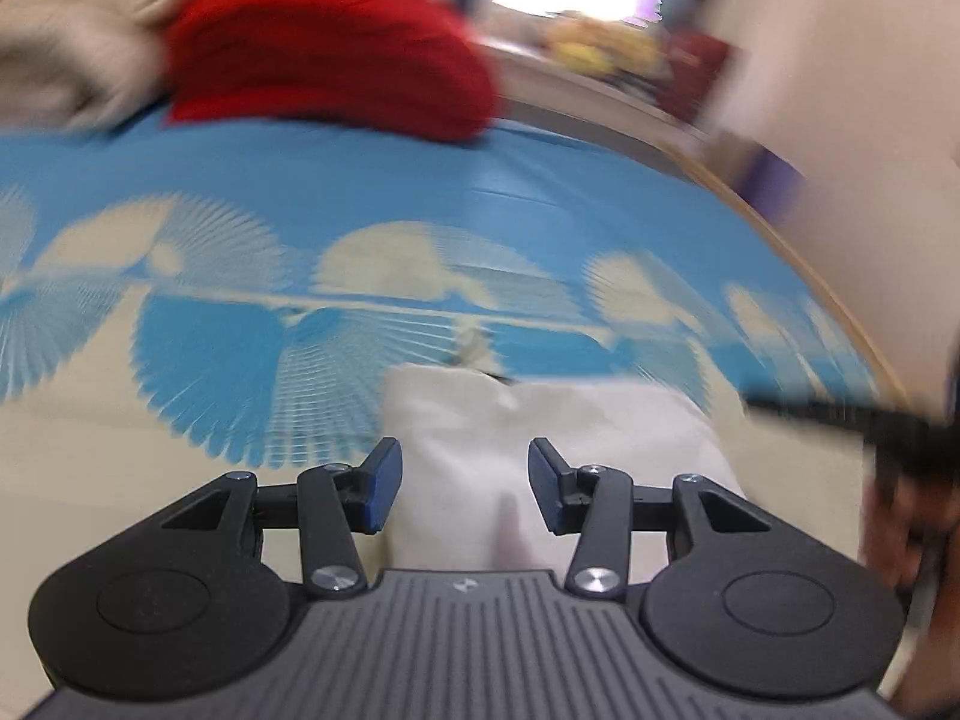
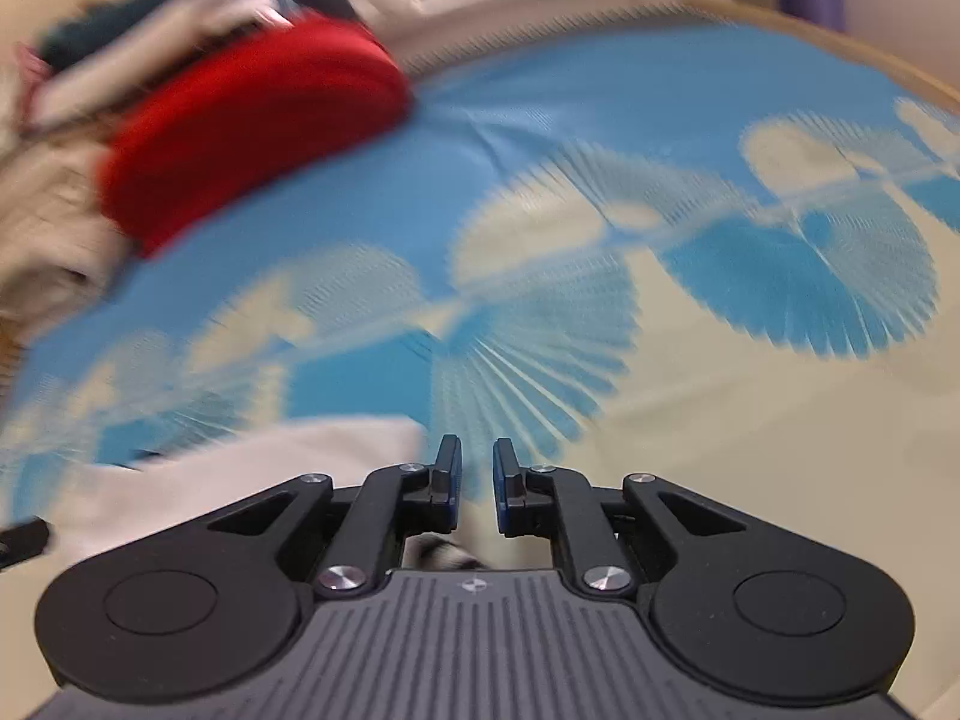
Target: Fold small clothes
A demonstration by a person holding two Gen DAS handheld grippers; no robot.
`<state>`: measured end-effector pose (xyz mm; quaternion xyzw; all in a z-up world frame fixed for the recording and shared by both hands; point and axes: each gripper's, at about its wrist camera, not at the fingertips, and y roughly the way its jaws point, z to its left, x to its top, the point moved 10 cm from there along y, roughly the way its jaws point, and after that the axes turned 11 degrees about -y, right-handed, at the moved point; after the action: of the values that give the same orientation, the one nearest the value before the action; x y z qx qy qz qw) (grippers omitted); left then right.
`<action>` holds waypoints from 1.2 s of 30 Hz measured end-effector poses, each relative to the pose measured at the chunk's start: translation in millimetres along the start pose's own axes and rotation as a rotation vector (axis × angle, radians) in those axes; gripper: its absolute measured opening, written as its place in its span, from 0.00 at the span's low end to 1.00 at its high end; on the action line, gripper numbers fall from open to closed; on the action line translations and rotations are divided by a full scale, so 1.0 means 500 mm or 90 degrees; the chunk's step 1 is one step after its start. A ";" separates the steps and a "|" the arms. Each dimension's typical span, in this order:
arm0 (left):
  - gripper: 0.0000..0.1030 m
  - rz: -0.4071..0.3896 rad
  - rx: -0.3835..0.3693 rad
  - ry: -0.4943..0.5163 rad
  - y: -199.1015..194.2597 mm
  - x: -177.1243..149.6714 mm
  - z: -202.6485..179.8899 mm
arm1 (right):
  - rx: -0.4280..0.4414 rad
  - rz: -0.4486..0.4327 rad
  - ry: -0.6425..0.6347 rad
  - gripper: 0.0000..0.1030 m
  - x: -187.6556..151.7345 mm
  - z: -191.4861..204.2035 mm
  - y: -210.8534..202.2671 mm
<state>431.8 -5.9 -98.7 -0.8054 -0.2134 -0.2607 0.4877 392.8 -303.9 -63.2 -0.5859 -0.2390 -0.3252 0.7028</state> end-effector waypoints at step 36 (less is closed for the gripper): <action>0.81 0.212 0.130 0.230 -0.063 -0.258 0.023 | 0.092 0.300 -0.232 0.33 -0.302 0.057 -0.128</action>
<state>315.7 6.5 -163.3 -0.7164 -0.0125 -0.2939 0.6326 245.3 -255.8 -123.0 -0.6223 -0.2409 -0.0250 0.7444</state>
